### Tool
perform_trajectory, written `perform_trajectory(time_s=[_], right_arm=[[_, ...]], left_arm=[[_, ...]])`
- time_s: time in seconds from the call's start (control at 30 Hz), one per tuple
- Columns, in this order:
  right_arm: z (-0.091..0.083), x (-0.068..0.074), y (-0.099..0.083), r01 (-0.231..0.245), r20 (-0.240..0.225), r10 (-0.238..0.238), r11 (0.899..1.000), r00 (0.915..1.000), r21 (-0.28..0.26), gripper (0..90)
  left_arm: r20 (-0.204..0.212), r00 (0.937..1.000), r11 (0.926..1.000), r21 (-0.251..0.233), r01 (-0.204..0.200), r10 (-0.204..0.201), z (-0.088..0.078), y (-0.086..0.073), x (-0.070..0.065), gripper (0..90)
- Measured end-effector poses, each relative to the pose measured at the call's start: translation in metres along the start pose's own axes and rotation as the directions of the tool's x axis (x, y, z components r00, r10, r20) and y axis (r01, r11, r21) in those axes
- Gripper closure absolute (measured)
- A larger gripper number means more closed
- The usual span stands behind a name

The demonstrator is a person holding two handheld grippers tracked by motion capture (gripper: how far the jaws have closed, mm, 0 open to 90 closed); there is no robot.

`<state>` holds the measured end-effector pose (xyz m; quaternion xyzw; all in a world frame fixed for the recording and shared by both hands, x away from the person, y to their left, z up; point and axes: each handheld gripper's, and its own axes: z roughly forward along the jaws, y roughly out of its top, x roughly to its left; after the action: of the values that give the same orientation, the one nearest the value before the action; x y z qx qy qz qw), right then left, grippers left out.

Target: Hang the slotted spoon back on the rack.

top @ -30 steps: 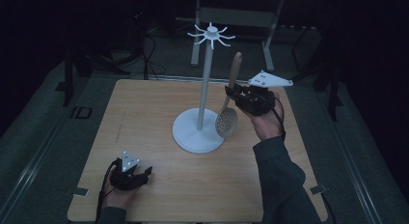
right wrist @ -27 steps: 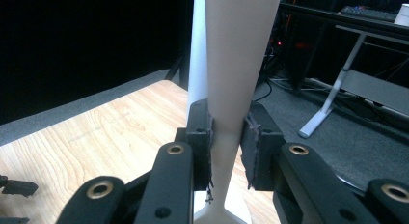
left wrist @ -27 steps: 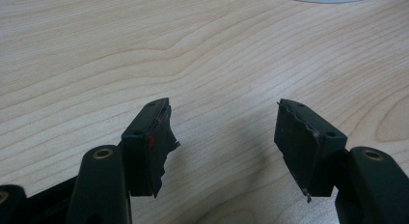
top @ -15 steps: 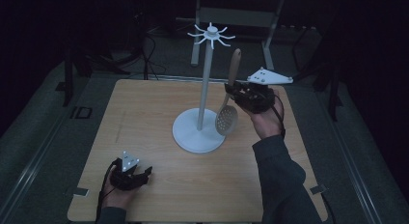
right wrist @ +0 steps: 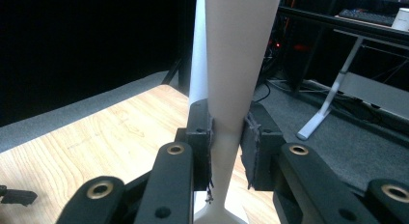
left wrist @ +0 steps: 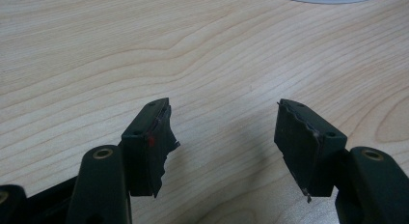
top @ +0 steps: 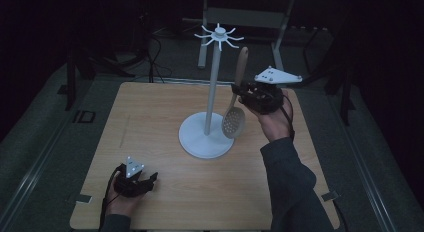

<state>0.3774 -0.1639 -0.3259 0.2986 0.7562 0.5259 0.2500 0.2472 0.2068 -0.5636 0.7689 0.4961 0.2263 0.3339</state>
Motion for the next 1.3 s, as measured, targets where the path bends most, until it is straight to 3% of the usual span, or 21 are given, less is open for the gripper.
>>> perform_trajectory(time_s=[1.3], right_arm=[[0.017,-0.003,0.006,-0.027,-0.007,0.028,0.999,0.9996,0.039,75.2]], left_arm=[[0.001,1.0000,1.0000,-0.006,0.002,-0.002,-0.001,0.000,0.000,38.1]])
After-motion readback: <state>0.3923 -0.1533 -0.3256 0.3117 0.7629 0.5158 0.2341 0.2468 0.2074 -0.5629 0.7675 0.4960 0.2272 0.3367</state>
